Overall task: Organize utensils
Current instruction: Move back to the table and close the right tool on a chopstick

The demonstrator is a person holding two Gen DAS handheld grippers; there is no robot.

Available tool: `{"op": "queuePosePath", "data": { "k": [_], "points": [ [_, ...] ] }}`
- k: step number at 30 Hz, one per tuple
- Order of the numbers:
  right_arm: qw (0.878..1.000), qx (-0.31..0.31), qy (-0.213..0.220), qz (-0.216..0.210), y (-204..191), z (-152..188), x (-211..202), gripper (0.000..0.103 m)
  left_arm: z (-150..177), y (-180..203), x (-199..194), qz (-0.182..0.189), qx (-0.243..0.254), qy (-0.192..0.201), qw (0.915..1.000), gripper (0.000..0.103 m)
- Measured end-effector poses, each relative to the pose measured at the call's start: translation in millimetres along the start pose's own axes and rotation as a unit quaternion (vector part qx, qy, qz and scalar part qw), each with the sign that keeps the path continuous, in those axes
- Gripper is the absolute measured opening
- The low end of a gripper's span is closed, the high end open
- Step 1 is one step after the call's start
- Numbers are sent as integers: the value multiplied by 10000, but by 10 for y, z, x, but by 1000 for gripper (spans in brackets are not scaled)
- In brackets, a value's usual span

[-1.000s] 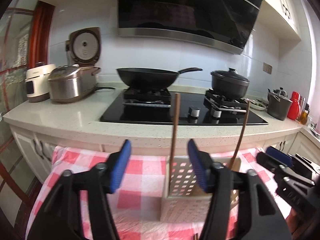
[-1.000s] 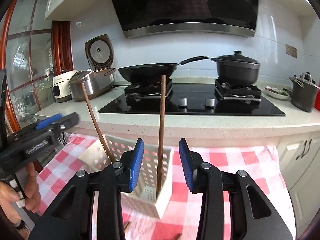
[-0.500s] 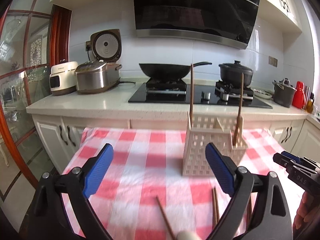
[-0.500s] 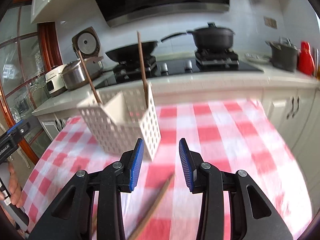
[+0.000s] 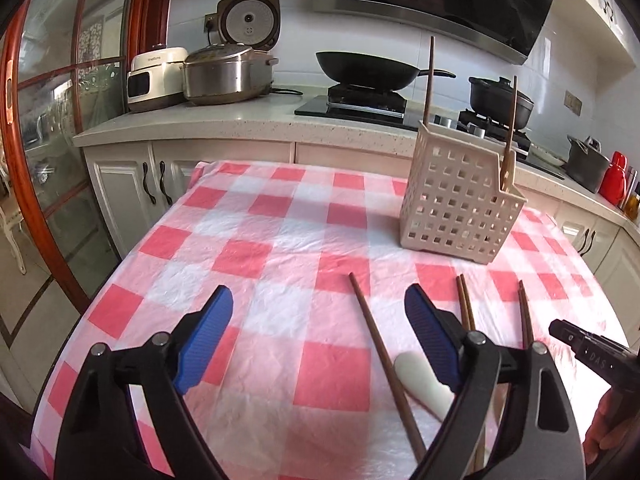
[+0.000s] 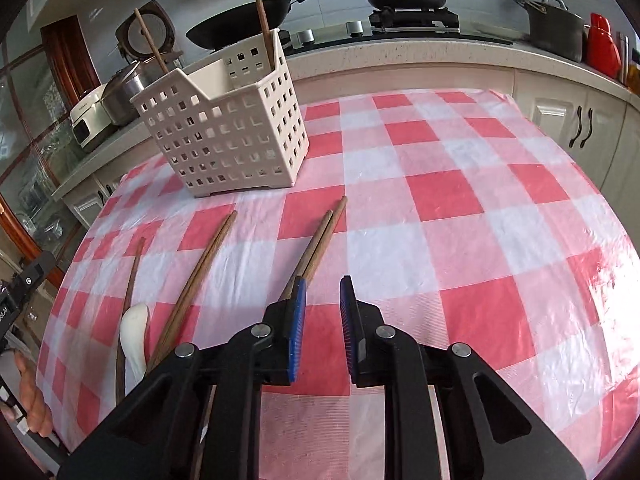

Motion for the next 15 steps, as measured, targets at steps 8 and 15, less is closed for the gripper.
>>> {"op": "queuePosePath", "data": {
  "k": [8,15],
  "points": [
    [9998,-156,-87,-66,-216,-8,7,18,75,-24,79,109,-69,-104,9999,84],
    [9995,-214,-225,-9,-302,-11,145,16,118,-25,112,150,-35,-140,9998,84]
  ]
}}
Point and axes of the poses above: each gripper's, at about its wrist camera, not at the fingertips, and x roughly the way its jaws point, y to its right, z to its underside, the point moved 3 cm from there along x, roughly the way its jaws point, and after that the axes turned 12 degrees about -y, right-handed, at the moved point
